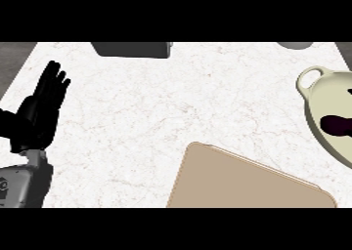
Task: Pick the eggplant from the tray and place it in the pot
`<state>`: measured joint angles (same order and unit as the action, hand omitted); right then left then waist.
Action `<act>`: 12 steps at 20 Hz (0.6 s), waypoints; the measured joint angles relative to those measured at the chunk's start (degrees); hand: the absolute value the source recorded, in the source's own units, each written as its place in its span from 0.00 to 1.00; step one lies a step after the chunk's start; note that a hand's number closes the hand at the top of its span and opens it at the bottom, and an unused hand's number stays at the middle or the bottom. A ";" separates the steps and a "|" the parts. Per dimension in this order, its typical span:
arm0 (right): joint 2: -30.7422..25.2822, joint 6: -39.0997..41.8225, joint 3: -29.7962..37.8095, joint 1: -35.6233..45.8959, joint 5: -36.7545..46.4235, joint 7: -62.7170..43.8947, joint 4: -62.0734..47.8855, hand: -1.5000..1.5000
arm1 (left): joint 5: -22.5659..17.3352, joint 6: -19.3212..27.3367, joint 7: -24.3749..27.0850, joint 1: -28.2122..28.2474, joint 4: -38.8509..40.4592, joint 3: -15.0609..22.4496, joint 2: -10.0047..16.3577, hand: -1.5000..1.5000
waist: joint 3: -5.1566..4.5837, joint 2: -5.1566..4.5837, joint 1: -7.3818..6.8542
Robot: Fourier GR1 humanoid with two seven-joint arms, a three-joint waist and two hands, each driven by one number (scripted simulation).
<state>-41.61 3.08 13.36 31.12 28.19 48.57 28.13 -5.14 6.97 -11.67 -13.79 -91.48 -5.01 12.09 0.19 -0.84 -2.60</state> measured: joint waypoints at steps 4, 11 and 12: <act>0.91 6.49 0.22 3.11 -1.01 3.50 -5.89 0.00 | 0.03 0.06 -0.58 -1.11 0.43 -0.19 0.16 0.50 | 0.08 -0.15 -0.14; 0.06 15.13 5.95 6.99 -8.72 2.97 -11.96 0.00 | -0.30 0.09 -1.58 -0.18 -0.96 -0.28 -0.01 0.50 | 0.09 0.02 0.23; -0.51 16.15 6.76 7.17 -9.72 2.61 -12.77 0.00 | -0.27 0.02 -1.38 0.21 -1.18 -0.28 0.00 0.50 | 0.11 -0.04 0.16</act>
<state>-42.12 19.23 20.12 38.29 18.47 51.18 15.36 -5.41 7.00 -13.05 -13.57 -92.66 -5.29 12.09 0.31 -0.87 -2.44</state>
